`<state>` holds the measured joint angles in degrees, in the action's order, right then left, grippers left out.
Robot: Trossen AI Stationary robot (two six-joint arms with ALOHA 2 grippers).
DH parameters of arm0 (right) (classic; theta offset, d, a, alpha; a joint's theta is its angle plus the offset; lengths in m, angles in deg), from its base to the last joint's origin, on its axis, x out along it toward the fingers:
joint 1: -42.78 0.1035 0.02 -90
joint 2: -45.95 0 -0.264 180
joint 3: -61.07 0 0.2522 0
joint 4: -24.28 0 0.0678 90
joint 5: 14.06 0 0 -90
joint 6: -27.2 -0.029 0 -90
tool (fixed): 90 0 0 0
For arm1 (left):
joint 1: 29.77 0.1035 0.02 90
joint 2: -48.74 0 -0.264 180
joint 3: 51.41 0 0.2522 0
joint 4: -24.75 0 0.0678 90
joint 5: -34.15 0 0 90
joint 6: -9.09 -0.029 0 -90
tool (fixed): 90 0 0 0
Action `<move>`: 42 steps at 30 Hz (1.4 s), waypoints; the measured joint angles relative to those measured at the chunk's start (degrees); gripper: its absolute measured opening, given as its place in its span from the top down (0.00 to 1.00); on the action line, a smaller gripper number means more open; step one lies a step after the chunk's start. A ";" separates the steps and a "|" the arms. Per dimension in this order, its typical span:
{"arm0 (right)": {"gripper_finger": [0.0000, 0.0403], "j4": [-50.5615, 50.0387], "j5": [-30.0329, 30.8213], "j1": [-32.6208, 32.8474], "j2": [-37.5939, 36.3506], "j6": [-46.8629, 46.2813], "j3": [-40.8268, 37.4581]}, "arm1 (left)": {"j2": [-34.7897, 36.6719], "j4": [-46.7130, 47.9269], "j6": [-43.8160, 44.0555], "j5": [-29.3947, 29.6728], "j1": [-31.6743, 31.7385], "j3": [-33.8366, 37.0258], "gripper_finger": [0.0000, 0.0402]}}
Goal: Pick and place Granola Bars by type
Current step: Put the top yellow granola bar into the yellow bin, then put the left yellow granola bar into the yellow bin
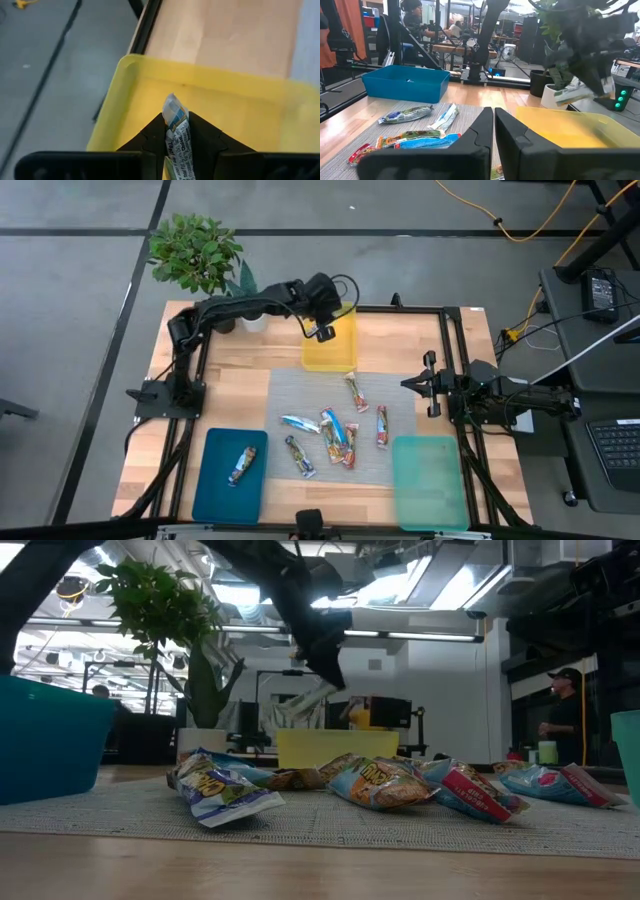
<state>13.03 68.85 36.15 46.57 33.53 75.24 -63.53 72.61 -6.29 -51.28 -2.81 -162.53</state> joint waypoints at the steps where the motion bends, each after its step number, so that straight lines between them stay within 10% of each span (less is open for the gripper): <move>1: 0.95 0.02 0.00 0.02 0.00 -0.02 0.00 | -0.32 0.16 -0.97 1.09 -0.19 0.00 0.85; 22: 0.95 0.00 0.00 0.02 0.00 -0.02 0.00 | -10.44 0.16 -29.79 8.60 -9.62 0.00 0.82; 42: 0.95 0.00 0.02 0.00 0.00 -0.02 -0.02 | -10.25 0.13 -22.59 20.89 -13.65 -6.02 0.51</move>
<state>13.03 68.87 36.15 46.57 33.51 75.22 -73.78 72.75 -28.88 -30.40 -16.46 -168.55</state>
